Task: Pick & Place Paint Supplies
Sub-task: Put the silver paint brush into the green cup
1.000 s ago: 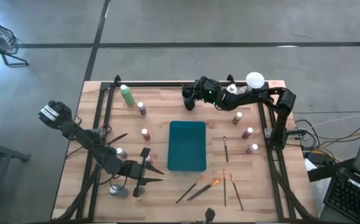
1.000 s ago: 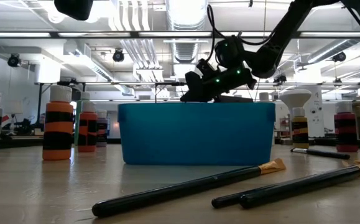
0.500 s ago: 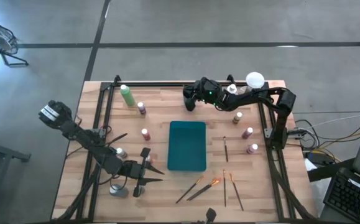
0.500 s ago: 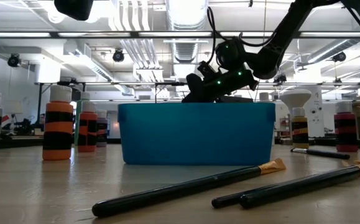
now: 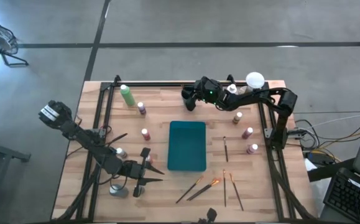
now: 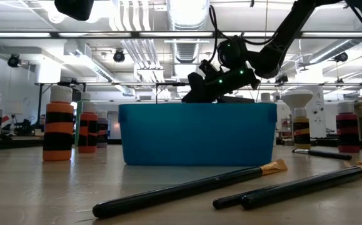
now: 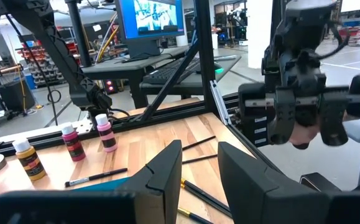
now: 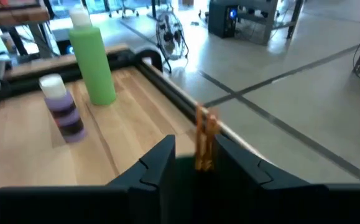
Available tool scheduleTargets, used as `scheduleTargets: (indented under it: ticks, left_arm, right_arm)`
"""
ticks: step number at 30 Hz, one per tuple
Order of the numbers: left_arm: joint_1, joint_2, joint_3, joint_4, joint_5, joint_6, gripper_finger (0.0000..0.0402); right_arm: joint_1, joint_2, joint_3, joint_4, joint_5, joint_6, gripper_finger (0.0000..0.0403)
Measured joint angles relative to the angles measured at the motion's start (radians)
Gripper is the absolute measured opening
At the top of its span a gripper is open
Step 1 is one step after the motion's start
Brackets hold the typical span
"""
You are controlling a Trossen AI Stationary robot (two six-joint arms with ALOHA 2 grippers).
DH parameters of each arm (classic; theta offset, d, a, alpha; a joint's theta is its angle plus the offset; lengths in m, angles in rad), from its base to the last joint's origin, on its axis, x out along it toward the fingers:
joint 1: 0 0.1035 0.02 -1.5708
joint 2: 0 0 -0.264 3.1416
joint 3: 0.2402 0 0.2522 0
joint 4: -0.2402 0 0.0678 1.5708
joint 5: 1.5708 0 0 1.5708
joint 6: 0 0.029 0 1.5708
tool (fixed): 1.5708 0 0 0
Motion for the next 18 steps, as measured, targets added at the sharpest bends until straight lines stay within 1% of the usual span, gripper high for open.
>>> scheduleTargets:
  ticks: [5,9,12,15,18]
  left_arm:
    - [0.000,0.000,0.000,-0.001,0.000,0.002,0.0110]
    - [0.000,0.000,0.000,-0.014,0.000,0.006,0.0110]
    - [0.000,0.000,0.000,-0.019,0.000,0.006,0.0110]
    - [0.000,0.000,0.000,-0.022,0.000,0.006,0.0110]
    - [0.001,0.000,0.000,-0.022,0.000,0.007,0.0110]
  right_arm:
    - [0.000,-0.068,0.000,-0.026,-0.001,-0.012,0.0126]
    - [0.006,-0.147,0.003,-0.111,-0.005,-0.030,0.0136]
    - [0.017,-0.228,0.004,-0.153,-0.042,-0.030,0.0140]
    - [0.034,-0.319,0.005,-0.192,-0.082,-0.022,0.0138]
    - [0.073,-0.422,0.005,-0.252,-0.084,-0.043,0.0122]
